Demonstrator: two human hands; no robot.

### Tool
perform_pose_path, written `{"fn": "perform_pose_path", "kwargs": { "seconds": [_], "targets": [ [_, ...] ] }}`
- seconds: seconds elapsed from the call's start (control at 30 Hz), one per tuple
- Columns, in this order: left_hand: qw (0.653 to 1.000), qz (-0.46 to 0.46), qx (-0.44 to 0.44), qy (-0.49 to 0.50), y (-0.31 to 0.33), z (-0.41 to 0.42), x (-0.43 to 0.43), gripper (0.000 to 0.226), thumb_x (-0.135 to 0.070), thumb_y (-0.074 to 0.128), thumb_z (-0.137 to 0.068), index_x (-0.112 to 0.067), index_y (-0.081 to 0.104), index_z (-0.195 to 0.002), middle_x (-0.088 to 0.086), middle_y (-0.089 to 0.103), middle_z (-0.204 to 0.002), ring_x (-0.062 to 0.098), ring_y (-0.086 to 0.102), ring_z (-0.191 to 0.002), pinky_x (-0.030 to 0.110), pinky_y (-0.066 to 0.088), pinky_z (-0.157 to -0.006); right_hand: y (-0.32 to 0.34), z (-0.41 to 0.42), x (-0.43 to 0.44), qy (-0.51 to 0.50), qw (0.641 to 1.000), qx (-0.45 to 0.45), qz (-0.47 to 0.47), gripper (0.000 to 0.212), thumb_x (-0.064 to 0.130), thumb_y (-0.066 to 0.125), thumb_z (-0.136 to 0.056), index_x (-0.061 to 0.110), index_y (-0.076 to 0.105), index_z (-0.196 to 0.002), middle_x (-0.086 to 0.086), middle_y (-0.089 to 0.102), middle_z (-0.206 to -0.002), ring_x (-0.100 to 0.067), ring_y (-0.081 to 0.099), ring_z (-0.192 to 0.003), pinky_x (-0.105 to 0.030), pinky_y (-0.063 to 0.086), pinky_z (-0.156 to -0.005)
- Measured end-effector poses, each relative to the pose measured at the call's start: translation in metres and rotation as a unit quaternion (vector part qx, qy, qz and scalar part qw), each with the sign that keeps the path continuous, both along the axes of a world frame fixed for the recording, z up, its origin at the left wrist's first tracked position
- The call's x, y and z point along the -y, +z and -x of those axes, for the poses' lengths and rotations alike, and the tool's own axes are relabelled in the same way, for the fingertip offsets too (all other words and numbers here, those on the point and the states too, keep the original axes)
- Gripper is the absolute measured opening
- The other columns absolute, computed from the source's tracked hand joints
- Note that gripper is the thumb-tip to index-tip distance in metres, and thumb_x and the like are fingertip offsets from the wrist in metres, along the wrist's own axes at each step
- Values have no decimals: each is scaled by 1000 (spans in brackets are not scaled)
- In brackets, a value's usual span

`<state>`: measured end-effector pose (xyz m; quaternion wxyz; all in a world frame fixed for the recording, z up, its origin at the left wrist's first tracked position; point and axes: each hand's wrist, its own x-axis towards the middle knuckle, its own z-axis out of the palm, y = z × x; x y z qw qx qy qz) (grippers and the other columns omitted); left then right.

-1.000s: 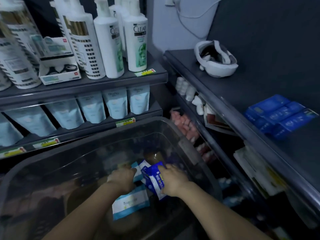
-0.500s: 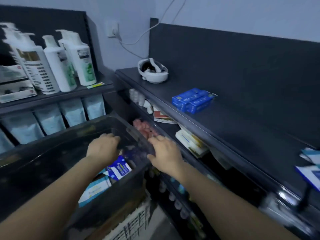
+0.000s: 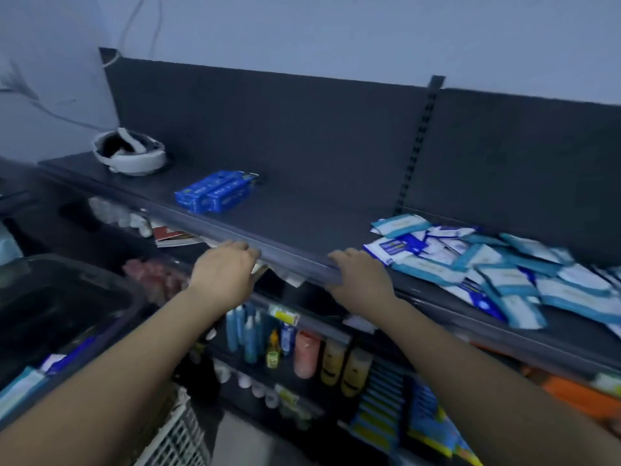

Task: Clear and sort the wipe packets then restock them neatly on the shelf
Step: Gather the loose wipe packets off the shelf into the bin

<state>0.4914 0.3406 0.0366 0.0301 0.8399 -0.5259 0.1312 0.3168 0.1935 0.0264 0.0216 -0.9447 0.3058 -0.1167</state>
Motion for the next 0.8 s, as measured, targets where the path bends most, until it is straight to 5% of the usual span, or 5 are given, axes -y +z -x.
{"fn": "perform_pose_path", "kwargs": {
  "seconds": [0.27,0.63,0.8],
  "targets": [
    [992,-3,-29,-123,0,55,100,27,-25,53,-90,-21,54,-117,0,53,-113,21,50,-112,35,47,-81,10,87,43,-155,988,-9,1,49,39,63,-86,20,50,-130,-5,55,-123,-28,49,-117,-36,41,-92],
    [956,-48,-44,-287,-21,132,210,42,-36,52,-91,-21,50,-130,0,51,-128,21,44,-122,37,44,-95,-7,162,106,-317,948,4,-38,54,41,60,-88,18,46,-134,-7,51,-130,-28,44,-122,-38,42,-95],
    [943,-116,-24,-312,-36,156,255,54,-21,53,-86,-19,38,-138,3,43,-139,24,40,-128,39,38,-101,-22,188,144,-341,936,6,-85,57,22,63,-81,17,41,-134,-4,44,-136,-28,41,-125,-39,41,-95]
  ]
}}
